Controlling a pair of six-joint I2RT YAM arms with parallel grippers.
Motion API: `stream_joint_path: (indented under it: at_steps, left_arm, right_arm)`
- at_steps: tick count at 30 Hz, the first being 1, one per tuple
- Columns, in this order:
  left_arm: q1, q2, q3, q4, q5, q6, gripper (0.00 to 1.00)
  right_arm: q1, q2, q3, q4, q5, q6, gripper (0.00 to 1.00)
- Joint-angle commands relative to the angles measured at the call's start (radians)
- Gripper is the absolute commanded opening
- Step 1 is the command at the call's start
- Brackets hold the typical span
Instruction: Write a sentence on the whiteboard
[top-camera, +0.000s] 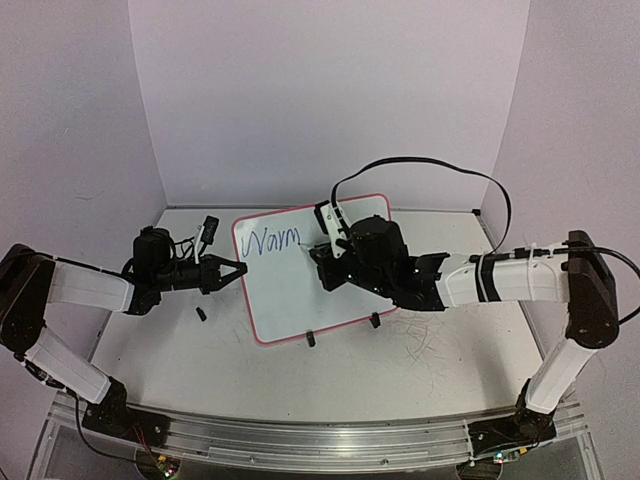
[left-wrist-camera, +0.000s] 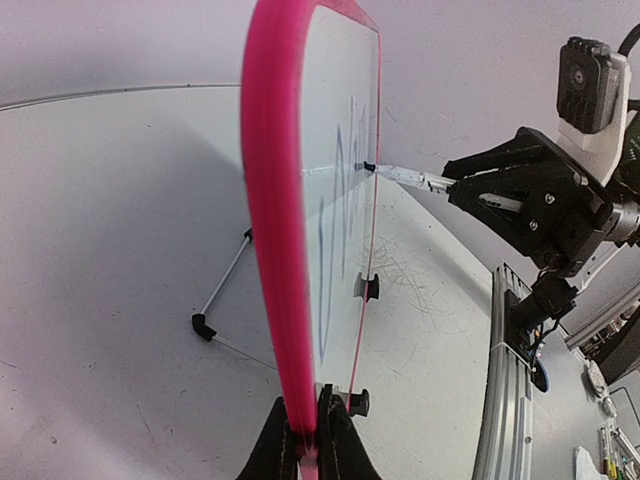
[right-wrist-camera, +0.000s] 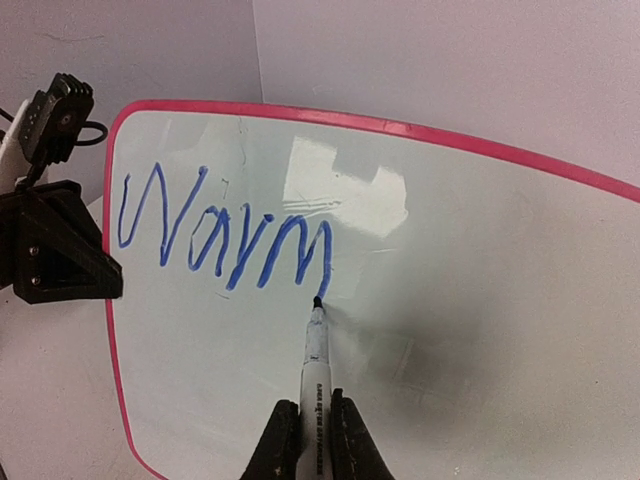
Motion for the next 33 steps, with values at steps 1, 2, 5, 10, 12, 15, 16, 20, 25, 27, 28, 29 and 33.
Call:
stream_joint_path:
  at_steps: [1, 2, 5, 10, 12, 15, 16, 20, 25, 27, 28, 29, 33]
  left_arm:
    - [0.004, -0.01, 0.036, 0.006, -0.031, 0.054, 0.0]
    - [0.003, -0.01, 0.036, 0.006, -0.031, 0.054, 0.0]
    - [0.004, -0.008, 0.036, 0.005, -0.032, 0.055, 0.0]
    - [0.004, -0.007, 0.036, 0.004, -0.032, 0.055, 0.0]
    - [0.003, -0.007, 0.037, 0.004, -0.032, 0.055, 0.0]
    - [0.004, -0.005, 0.039, 0.003, -0.03, 0.056, 0.0]
    - [0.004, -0.005, 0.038, 0.003, -0.029, 0.056, 0.0]
    - [0.004, -0.013, 0.033, 0.003, -0.033, 0.055, 0.0]
    - [0.004, -0.014, 0.034, 0.001, -0.034, 0.056, 0.0]
    - [0.004, -0.012, 0.036, 0.001, -0.032, 0.057, 0.0]
    - [0.003, -0.011, 0.036, 0.001, -0.032, 0.058, 0.0]
    - [0.003, -0.01, 0.036, 0.001, -0.032, 0.058, 0.0]
    - [0.004, -0.009, 0.037, 0.001, -0.032, 0.059, 0.0]
  right_arm:
    - [-0.004, -0.021, -0.009, -0.025, 0.015, 0.018, 0.0]
    - [-0.003, -0.02, -0.004, -0.025, 0.019, 0.016, 0.0]
    - [-0.004, -0.03, 0.016, -0.024, 0.026, 0.001, 0.0]
    - [-0.004, -0.085, 0.028, -0.008, 0.03, -0.022, 0.0]
    - [-0.006, -0.084, 0.036, -0.006, 0.05, -0.044, 0.0]
    - [-0.016, -0.07, 0.058, -0.005, 0.051, -0.054, 0.0]
    - [-0.018, -0.066, 0.066, -0.003, 0.049, -0.057, 0.0]
    - [-0.025, -0.045, 0.097, 0.001, 0.046, -0.062, 0.0]
    - [-0.032, -0.022, 0.115, 0.003, 0.04, -0.065, 0.0]
    - [-0.036, -0.014, 0.118, 0.004, 0.039, -0.063, 0.0]
    - [-0.038, -0.012, 0.119, 0.003, 0.039, -0.063, 0.0]
    - [-0.038, -0.009, 0.119, 0.003, 0.038, -0.062, 0.0]
    - [-0.039, 0.004, 0.117, 0.003, 0.04, -0.061, 0.0]
